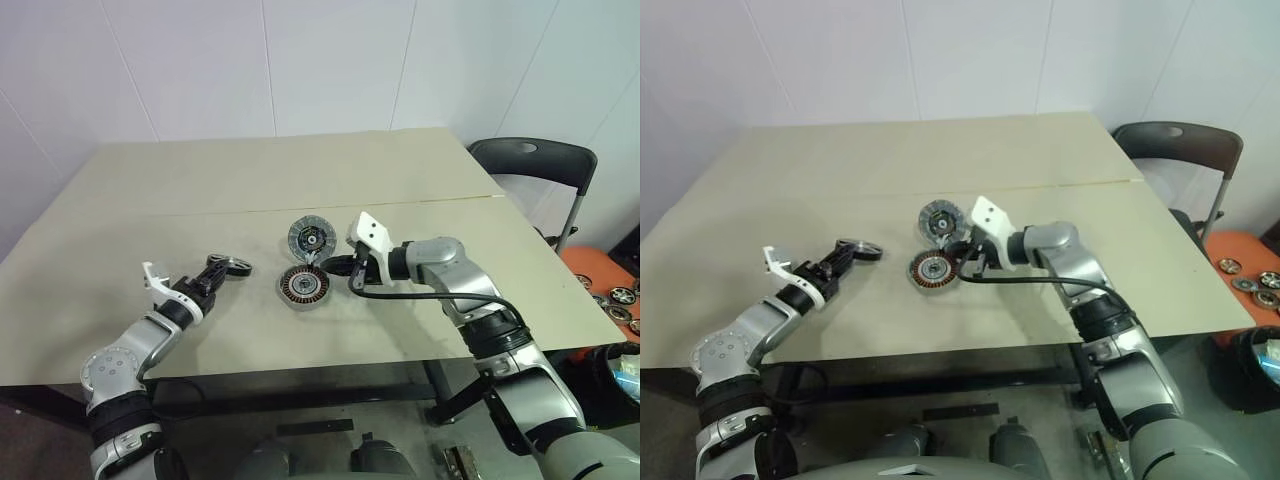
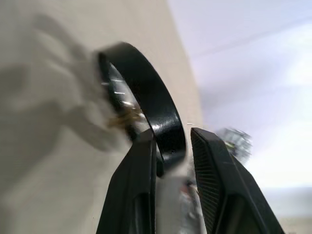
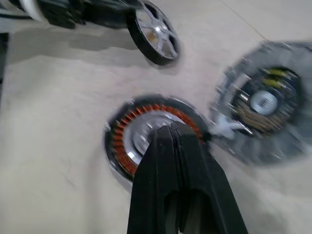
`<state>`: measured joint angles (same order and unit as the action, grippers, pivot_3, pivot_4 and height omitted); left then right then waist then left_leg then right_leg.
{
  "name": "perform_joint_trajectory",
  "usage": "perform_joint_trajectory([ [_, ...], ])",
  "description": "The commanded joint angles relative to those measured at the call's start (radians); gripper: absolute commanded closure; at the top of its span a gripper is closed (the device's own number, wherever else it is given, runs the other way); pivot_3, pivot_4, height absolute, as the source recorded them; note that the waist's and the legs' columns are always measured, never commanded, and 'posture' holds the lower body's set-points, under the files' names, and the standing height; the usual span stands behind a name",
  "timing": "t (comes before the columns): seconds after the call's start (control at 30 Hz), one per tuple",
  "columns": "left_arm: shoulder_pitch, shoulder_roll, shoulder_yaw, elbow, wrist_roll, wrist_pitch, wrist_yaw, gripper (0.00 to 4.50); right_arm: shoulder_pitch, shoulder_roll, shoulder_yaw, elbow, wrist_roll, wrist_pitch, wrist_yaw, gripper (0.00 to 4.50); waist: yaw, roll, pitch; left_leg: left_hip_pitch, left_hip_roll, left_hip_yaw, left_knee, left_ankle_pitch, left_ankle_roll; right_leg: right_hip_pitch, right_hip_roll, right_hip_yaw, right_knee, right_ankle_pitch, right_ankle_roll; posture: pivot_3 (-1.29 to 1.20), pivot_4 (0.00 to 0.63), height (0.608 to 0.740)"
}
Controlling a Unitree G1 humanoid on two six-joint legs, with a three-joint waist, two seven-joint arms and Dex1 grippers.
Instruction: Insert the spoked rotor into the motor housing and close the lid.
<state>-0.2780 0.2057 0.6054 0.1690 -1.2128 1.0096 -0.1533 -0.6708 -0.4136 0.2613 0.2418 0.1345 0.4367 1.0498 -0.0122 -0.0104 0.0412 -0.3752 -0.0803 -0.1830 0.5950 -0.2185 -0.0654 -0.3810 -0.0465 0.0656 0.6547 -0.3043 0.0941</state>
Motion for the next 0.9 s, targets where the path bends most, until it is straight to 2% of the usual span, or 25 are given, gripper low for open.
perform_joint_trajectory([
  [0.03,-0.035,0.001,-0.044,-0.027,-0.021,0.02,-0.036,3.33,-0.013,-0.033,-0.041,-0.006,0.023,-0.008,0.021,4.5,0.0,0.0,0.0,0.0,0.0,0.0,0.0,0.0,0.0,0.0,0.0,0.0,0.0,0.0,0.0,0.0,0.0,0.74],
  [0.17,-0.046,0.0,-0.067,0.022,0.017,-0.003,-0.037,3.33,-0.012,-0.043,-0.041,-0.002,0.019,-0.011,0.014,4.5,-0.002,0.0,0.0,0.0,0.0,0.001,0.0,0.0,0.0,0.0,0.0,0.0,0.0,0.0,0.0,0.0,0.0,0.74],
  [0.23,-0.044,0.0,-0.067,0.038,0.031,-0.019,-0.022,3.69,-0.008,-0.044,-0.043,-0.013,0.022,-0.007,0.011,4.5,-0.002,0.0,0.0,0.0,0.001,0.001,0.0,0.0,0.0,0.0,0.0,0.0,0.0,0.0,0.0,0.0,0.0,0.74],
  [0.33,-0.042,0.001,-0.06,0.049,0.041,-0.031,-0.01,4.47,-0.003,-0.041,-0.042,-0.016,0.023,-0.005,0.006,4.5,0.0,0.0,0.0,0.0,0.001,0.001,0.0,0.0,0.0,0.0,0.0,0.0,0.0,0.0,0.0,0.0,0.0,0.74],
  [0.57,-0.031,0.001,-0.053,0.057,0.041,-0.047,0.001,4.47,-0.007,-0.033,-0.035,0.0,0.017,-0.014,0.0,4.5,-0.001,-0.001,0.0,0.001,0.001,0.001,0.001,0.0,0.0,0.001,0.0,0.0,0.0,0.0,0.0,0.0,0.0,0.74],
  [0.77,-0.008,-0.011,-0.098,0.051,0.069,-0.037,-0.013,4.47,-0.005,-0.031,-0.031,0.008,0.012,-0.023,-0.005,4.5,0.0,-0.001,0.0,0.001,0.001,0.001,0.001,0.0,0.0,0.001,0.0,0.0,0.0,0.0,0.0,0.0,0.0,0.74],
  [0.87,0.018,-0.024,-0.14,0.013,0.083,-0.02,-0.011,3.8,-0.004,-0.028,-0.027,0.013,0.007,-0.029,-0.009,4.5,-0.002,-0.001,0.0,0.002,0.001,0.001,0.001,0.0,0.0,0.002,0.0,0.001,0.0,0.0,0.0,0.0,0.0,0.74],
  [0.9,0.024,-0.028,-0.149,0.006,0.086,-0.018,-0.011,3.45,-0.005,-0.026,-0.026,0.015,0.007,-0.03,-0.01,4.5,-0.002,-0.001,0.0,0.002,0.001,0.002,0.001,0.0,0.0,0.002,0.0,0.001,0.0,0.0,0.0,0.0,0.0,0.74],
])
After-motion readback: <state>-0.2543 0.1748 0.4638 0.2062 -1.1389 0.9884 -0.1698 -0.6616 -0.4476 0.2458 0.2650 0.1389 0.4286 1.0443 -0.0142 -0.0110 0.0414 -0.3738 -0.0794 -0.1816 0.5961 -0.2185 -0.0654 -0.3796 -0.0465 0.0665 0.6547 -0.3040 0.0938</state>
